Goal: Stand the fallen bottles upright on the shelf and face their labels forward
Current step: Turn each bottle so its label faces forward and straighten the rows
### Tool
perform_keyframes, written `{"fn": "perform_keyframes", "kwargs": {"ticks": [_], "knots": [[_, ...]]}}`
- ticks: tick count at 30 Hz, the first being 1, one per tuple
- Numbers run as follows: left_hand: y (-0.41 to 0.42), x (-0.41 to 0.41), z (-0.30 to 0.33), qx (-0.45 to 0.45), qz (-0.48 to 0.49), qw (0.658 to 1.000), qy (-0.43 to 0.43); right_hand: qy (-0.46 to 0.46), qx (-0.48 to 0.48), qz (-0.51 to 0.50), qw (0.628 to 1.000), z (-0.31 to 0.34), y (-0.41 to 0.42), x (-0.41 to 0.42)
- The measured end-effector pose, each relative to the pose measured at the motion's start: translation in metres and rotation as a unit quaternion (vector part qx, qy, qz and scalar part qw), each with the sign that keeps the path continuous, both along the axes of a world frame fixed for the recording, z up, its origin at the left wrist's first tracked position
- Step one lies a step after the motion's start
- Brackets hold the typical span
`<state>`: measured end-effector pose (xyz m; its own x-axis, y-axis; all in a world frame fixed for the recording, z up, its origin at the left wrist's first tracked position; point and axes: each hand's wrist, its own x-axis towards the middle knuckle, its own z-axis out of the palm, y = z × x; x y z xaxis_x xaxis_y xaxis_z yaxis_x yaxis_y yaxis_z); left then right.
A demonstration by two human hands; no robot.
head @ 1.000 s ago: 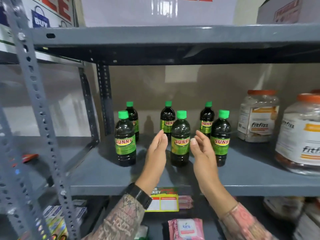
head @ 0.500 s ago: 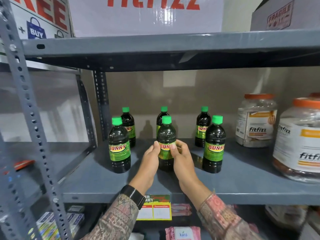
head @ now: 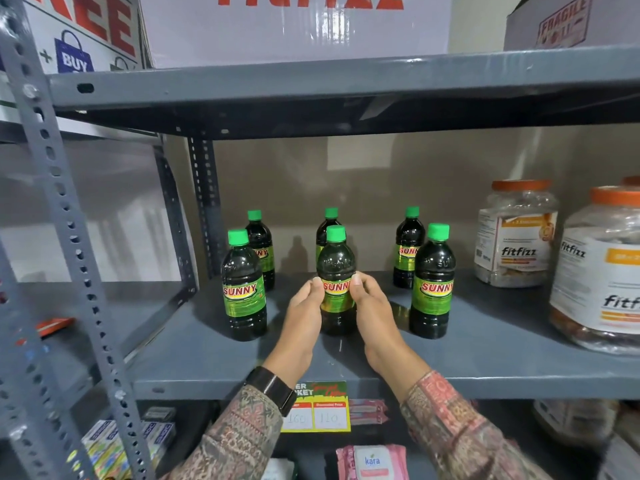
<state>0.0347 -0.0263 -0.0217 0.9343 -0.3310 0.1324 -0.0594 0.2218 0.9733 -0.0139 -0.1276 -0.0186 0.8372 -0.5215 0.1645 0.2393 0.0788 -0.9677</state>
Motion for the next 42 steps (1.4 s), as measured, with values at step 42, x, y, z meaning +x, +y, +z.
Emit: {"fn": "perform_keyframes", "kwargs": {"ticks": [42], "knots": [[-0.142, -0.066, -0.001, 0.019, -0.040, 0.998, -0.053, -0.011, -0.043, -0.027, 0.999, -0.002, -0.145, -0.075]]}}
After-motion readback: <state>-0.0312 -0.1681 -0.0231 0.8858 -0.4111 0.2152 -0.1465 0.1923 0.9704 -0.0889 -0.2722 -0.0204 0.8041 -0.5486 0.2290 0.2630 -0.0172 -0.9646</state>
